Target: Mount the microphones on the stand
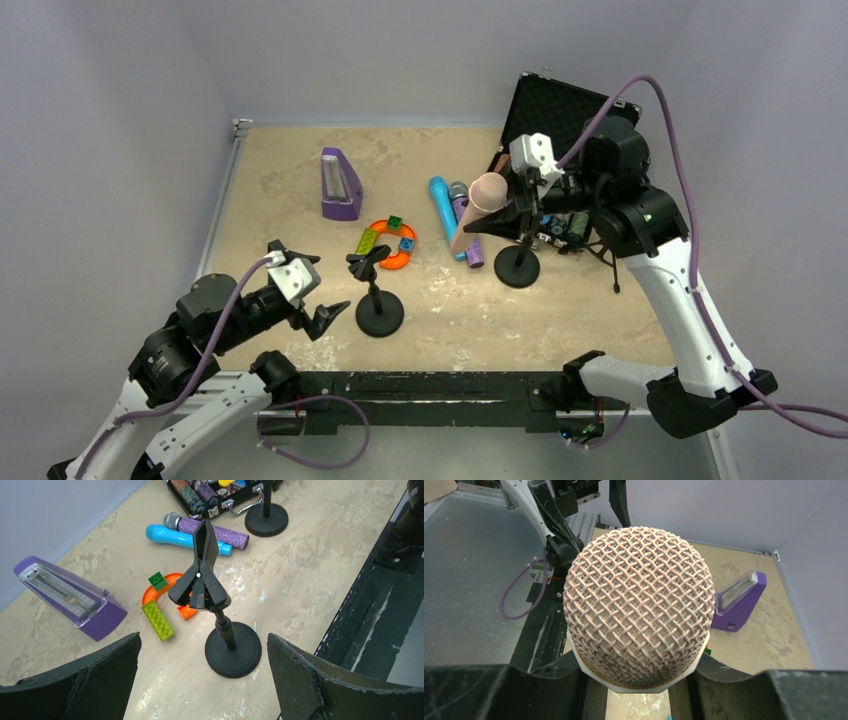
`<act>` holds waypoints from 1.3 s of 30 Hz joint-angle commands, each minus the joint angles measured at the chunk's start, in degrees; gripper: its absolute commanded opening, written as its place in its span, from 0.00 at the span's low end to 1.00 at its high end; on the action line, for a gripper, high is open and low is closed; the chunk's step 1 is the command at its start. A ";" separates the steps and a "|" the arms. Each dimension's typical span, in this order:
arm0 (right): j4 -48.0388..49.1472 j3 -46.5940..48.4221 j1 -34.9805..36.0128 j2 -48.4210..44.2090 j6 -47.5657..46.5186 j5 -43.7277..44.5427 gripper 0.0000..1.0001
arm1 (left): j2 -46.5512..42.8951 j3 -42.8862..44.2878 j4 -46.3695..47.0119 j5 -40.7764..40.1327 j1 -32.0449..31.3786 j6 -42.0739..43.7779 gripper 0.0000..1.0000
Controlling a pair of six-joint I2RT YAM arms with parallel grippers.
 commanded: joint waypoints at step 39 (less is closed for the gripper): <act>-8.85 22.17 20.14 28.12 -4.21 12.07 0.00 | 7.92 -12.78 22.48 5.61 4.50 4.48 0.11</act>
